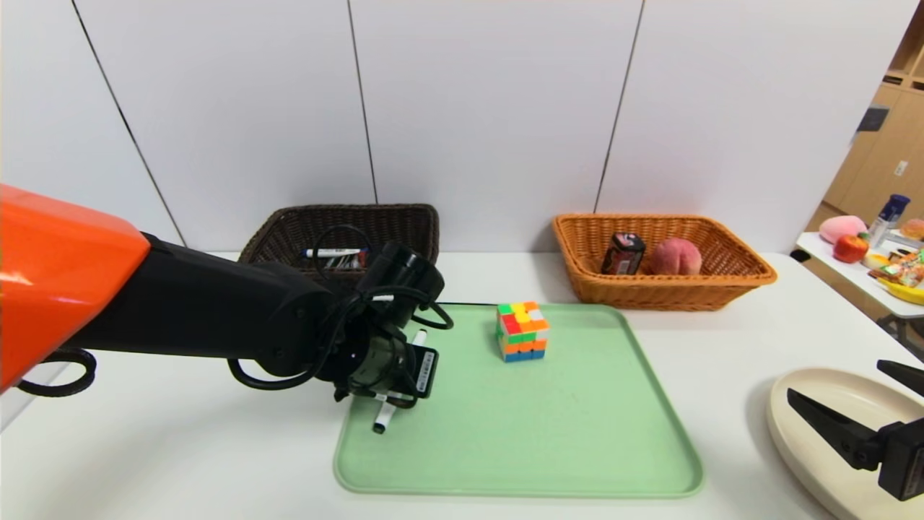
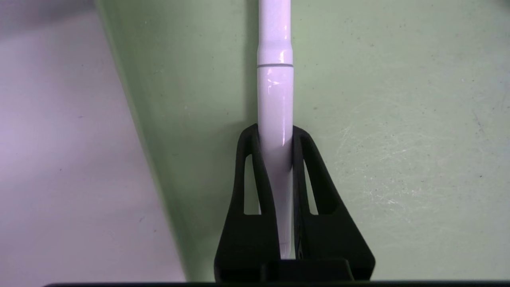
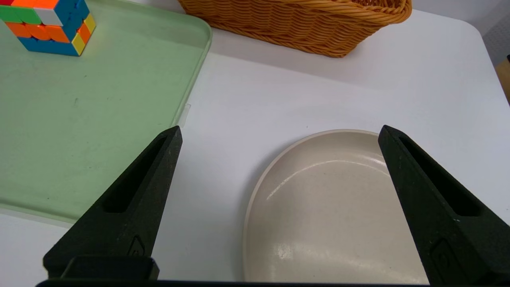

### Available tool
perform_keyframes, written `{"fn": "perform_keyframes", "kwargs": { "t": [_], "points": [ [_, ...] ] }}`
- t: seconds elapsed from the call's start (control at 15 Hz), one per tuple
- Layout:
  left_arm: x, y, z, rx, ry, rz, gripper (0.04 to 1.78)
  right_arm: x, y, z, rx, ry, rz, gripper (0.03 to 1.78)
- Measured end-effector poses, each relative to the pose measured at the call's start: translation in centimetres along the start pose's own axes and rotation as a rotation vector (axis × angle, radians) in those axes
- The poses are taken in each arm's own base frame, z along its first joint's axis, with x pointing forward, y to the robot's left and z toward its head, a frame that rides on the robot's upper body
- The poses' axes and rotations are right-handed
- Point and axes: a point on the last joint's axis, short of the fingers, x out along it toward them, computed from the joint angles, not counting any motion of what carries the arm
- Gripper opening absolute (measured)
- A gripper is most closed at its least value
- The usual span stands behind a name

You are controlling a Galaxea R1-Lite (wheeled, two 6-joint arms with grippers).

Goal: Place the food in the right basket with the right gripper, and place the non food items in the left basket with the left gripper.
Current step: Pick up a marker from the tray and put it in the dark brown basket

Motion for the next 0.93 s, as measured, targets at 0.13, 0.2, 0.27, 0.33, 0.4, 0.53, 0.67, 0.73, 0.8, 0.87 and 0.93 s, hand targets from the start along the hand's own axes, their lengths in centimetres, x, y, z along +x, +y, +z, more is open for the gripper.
{"fn": "perform_keyframes", "kwargs": {
  "t": [0.13, 0.2, 0.27, 0.33, 0.4, 0.53, 0.67, 0.73, 0.8, 0.87, 0.93],
  "points": [
    [-0.3, 0.1, 0.1, -0.001, -0.006, -0.001, 0.16, -0.1, 0.0, 0.0, 0.0, -0.003, 0.0, 1.7],
    [-0.7, 0.1, 0.2, -0.001, -0.018, -0.001, 0.16, -0.1, 0.0, 0.0, 0.0, -0.004, -0.001, 1.7],
    [-1.5, 0.2, 0.8, -0.006, -0.056, -0.003, 0.16, -0.2, 0.0, 0.0, 0.001, -0.004, -0.002, 1.7],
    [-2.6, 0.3, 1.6, -0.016, -0.107, -0.008, 0.16, -0.2, 0.0, 0.0, 0.001, -0.007, -0.002, 1.7],
    [-4.0, 0.8, 2.8, -0.029, -0.174, -0.013, 0.16, -0.3, 0.0, 0.0, 0.001, -0.01, -0.003, 1.7],
    [-6.9, 2.5, 5.4, -0.046, -0.34, -0.011, 0.16, -0.4, 0.0, 0.0, 0.001, -0.012, -0.003, 1.7],
    [-9.1, 4.5, 7.8, -0.042, -0.535, 0.012, 0.16, -0.4, 0.0, -0.1, 0.001, -0.01, -0.003, 1.7],
    [-9.9, 5.6, 8.8, -0.034, -0.626, 0.033, 0.16, -0.4, 0.0, -0.1, 0.001, -0.011, -0.003, 1.7],
    [-10.4, 6.6, 9.8, -0.028, -0.714, 0.058, 0.16, -0.4, 0.0, -0.1, 0.001, -0.011, -0.003, 1.7],
    [-10.5, 7.5, 10.7, -0.025, -0.802, 0.085, 0.16, -0.4, 0.0, -0.1, 0.001, -0.011, -0.003, 1.7],
    [-10.3, 8.0, 11.4, -0.027, -0.868, 0.1, 0.16, -0.4, 0.0, -0.1, 0.001, -0.011, -0.003, 1.7]
  ]
}}
